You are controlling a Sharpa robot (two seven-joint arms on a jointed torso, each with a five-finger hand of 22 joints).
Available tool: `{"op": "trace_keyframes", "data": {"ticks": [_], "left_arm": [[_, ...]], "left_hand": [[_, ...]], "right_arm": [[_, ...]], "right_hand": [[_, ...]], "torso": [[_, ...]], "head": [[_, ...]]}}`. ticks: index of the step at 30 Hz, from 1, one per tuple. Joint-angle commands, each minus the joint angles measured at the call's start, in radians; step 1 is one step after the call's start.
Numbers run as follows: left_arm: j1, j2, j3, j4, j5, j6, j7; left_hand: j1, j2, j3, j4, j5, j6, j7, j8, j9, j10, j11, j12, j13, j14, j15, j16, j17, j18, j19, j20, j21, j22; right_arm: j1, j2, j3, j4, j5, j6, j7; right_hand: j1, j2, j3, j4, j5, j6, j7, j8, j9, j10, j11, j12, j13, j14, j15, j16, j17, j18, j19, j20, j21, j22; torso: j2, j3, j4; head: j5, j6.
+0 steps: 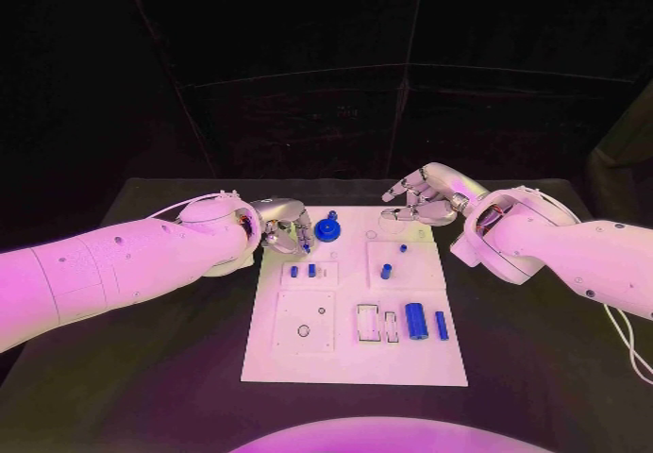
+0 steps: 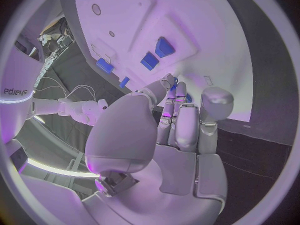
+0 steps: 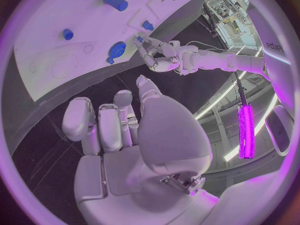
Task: Assemble the parts on the task board
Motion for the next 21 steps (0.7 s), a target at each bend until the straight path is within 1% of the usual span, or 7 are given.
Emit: {"op": "trace_keyframes", "data": {"ticks": [1,11,21], "left_arm": [[0.001,0.002,0.000,0.000,0.006,0.019,-0.004],[0.000,0.006,-0.003,0.000,0.005,0.034,-0.022],[-0.001,0.016,-0.007,-0.008,0.005,0.035,-0.043]], "left_hand": [[-0.009,-0.002,0.007,0.002,-0.006,0.008,0.001,-0.006,-0.002,0.007,0.001,-0.007,-0.001,0.024,-0.006,0.002,-0.001,-0.021,0.006,-0.001,0.003,0.001],[-0.012,-0.005,0.007,0.002,-0.006,0.011,0.001,-0.007,-0.002,0.011,0.001,-0.009,-0.002,0.023,-0.006,0.002,-0.002,-0.021,0.005,-0.001,0.004,0.003],[-0.032,-0.025,0.002,0.006,-0.006,-0.003,0.006,-0.025,-0.010,0.001,0.008,-0.033,-0.007,0.022,-0.001,0.002,-0.008,-0.022,0.002,0.002,0.011,0.011]], "right_arm": [[0.002,0.001,0.001,0.001,0.001,0.002,0.006],[0.002,0.000,0.001,0.002,0.001,0.002,0.006],[0.002,0.001,0.001,0.001,0.001,0.002,0.006]], "right_hand": [[0.001,0.012,-0.003,0.002,0.004,-0.001,-0.002,0.004,0.001,-0.001,-0.001,0.000,-0.001,0.029,-0.002,-0.003,0.001,0.014,-0.007,0.001,-0.005,-0.001],[0.001,0.012,-0.003,0.002,0.004,-0.001,-0.002,0.004,0.001,-0.001,-0.001,0.000,-0.001,0.029,-0.002,-0.003,0.001,0.014,-0.007,0.001,-0.005,-0.001],[0.001,0.012,-0.003,0.002,0.004,-0.001,-0.002,0.004,0.001,-0.001,-0.001,0.000,-0.001,0.029,-0.002,-0.003,0.001,0.014,-0.007,0.001,-0.005,-0.001]], "torso": [[-0.001,0.0002,0.0006],[0.000,0.0000,-0.0001],[0.000,0.0000,-0.0004]], "head": [[0.001,0.000],[0.002,-0.001],[0.000,-0.002]]}}
